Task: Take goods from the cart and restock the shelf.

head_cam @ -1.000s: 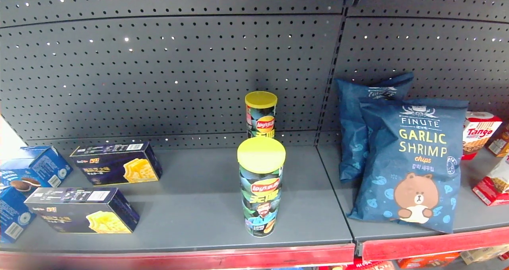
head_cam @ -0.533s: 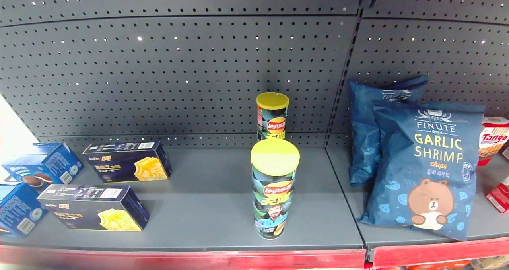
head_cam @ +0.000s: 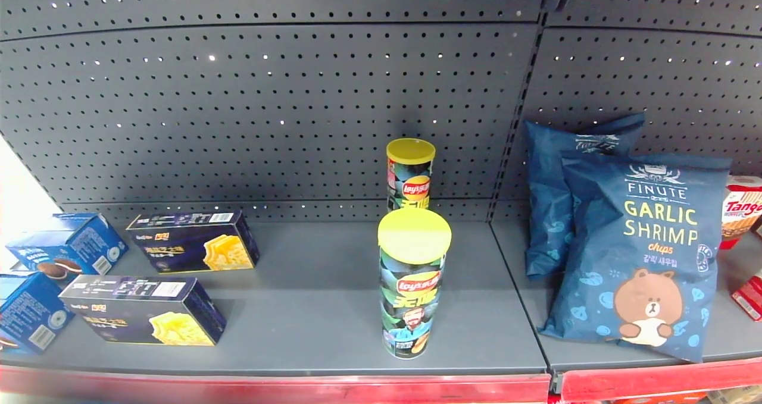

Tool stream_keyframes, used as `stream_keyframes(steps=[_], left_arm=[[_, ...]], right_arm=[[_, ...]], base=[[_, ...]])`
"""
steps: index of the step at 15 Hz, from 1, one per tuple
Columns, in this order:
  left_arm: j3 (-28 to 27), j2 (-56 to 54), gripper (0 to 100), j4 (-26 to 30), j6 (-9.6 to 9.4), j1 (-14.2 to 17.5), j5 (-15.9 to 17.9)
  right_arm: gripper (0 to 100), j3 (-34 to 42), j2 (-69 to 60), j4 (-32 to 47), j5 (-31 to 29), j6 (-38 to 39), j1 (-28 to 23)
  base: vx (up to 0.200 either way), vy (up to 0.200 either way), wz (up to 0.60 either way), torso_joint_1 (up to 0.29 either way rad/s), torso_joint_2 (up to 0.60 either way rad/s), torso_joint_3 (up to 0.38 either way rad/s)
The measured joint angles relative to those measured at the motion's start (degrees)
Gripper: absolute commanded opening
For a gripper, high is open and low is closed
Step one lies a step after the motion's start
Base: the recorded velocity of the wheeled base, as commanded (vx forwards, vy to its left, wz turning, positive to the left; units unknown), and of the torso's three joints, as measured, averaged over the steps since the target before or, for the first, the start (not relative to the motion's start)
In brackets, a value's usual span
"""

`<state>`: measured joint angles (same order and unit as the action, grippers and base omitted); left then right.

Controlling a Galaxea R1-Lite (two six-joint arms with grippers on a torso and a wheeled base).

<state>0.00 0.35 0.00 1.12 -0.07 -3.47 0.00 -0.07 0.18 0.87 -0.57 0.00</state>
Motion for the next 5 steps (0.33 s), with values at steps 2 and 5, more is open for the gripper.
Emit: stream_keyframes(steps=[2,5], left_arm=[[0.0,0.0,100,0.0,0.0,0.0,0.0],[0.0,0.0,100,0.0,0.0,0.0,0.0]], right_arm=[[100,0.0,0.0,0.0,0.0,0.0,0.0],[100,0.0,0.0,0.0,0.0,0.0,0.0]], base=[[0.0,0.0,0.0,0.0,0.0,0.0],[0.0,0.0,0.0,0.0,0.0,0.0]])
